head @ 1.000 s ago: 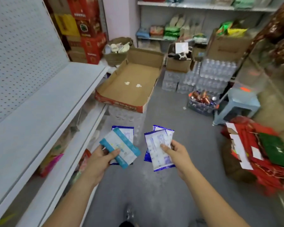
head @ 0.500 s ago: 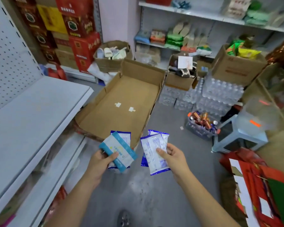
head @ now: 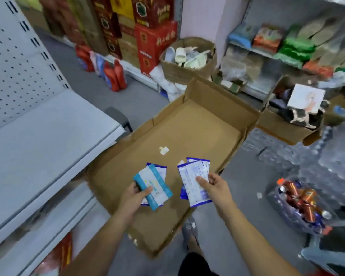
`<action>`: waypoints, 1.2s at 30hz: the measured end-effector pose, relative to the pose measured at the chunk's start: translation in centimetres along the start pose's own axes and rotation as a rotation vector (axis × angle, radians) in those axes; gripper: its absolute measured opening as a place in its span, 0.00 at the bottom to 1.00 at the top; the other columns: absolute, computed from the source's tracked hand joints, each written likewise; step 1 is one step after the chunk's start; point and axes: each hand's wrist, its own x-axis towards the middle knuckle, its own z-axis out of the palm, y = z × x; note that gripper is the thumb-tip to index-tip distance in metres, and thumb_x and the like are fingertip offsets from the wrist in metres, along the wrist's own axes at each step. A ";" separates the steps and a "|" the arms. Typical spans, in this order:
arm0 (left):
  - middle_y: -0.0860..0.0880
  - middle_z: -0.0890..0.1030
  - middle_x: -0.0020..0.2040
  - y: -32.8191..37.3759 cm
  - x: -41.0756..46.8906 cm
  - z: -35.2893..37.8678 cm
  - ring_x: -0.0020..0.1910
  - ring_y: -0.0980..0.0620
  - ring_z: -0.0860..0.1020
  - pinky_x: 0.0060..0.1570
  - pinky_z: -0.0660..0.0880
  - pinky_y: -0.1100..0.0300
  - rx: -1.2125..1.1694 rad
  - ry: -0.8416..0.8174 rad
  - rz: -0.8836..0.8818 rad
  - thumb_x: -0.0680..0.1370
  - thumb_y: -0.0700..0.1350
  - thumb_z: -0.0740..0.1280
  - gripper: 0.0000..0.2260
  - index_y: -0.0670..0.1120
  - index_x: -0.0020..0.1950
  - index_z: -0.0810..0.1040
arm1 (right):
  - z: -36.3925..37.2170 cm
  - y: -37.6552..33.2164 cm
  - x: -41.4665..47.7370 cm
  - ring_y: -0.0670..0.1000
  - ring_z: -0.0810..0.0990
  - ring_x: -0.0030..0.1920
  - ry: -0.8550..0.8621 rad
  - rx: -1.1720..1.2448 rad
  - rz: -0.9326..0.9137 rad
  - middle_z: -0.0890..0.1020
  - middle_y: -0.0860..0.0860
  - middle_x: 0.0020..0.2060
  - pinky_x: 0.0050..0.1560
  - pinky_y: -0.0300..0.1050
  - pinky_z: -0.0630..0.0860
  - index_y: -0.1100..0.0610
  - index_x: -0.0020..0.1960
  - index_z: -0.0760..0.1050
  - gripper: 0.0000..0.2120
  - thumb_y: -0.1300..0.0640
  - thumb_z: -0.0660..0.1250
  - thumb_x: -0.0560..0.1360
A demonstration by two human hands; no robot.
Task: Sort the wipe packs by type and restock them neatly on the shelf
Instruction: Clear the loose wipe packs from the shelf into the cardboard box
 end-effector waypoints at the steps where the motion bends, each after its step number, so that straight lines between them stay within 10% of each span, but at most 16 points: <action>1: 0.44 0.84 0.55 -0.4 1.7 1.1 0.47 0.52 0.84 0.37 0.81 0.63 -0.001 0.053 -0.020 0.76 0.36 0.73 0.14 0.41 0.60 0.77 | -0.2 -0.1 3.3 0.52 0.86 0.43 -0.024 -0.034 0.014 0.87 0.53 0.46 0.39 0.44 0.80 0.60 0.55 0.80 0.10 0.58 0.74 0.75; 11: 0.48 0.84 0.48 -3.0 15.0 8.6 0.38 0.69 0.81 0.35 0.74 0.74 0.250 0.262 -0.141 0.76 0.39 0.73 0.10 0.41 0.56 0.79 | 1.2 2.8 25.7 0.37 0.81 0.33 -0.288 -0.437 0.084 0.84 0.49 0.39 0.36 0.35 0.76 0.58 0.46 0.80 0.03 0.63 0.73 0.74; 21: 0.53 0.84 0.52 -3.1 16.0 7.1 0.47 0.55 0.82 0.39 0.72 0.70 0.364 0.399 -0.121 0.76 0.46 0.74 0.13 0.46 0.59 0.80 | 2.5 2.2 29.2 0.52 0.80 0.50 -0.238 -0.836 0.014 0.81 0.50 0.50 0.41 0.35 0.70 0.57 0.58 0.76 0.18 0.52 0.74 0.72; 26: 0.48 0.80 0.61 -1.7 10.9 3.9 0.60 0.47 0.79 0.59 0.75 0.54 0.301 0.476 -0.159 0.75 0.54 0.74 0.24 0.47 0.68 0.75 | 5.3 -1.6 23.8 0.55 0.79 0.58 -0.252 -0.864 -0.069 0.80 0.52 0.54 0.46 0.38 0.67 0.58 0.63 0.75 0.17 0.54 0.70 0.76; 30: 0.49 0.81 0.62 -0.6 3.2 0.5 0.61 0.52 0.78 0.59 0.69 0.63 0.111 0.538 0.004 0.75 0.52 0.74 0.23 0.46 0.68 0.77 | 10.7 -3.8 13.1 0.44 0.78 0.59 -0.447 -0.646 -0.215 0.79 0.44 0.55 0.48 0.26 0.68 0.51 0.65 0.74 0.19 0.53 0.72 0.76; 36: 0.55 0.79 0.65 -2.5 -15.1 -8.6 0.64 0.59 0.76 0.65 0.72 0.58 -0.040 0.620 0.357 0.79 0.48 0.70 0.20 0.52 0.70 0.73 | 18.0 -2.6 -6.4 0.41 0.78 0.61 -0.732 -0.460 -0.364 0.79 0.44 0.61 0.62 0.40 0.74 0.45 0.64 0.73 0.20 0.56 0.73 0.75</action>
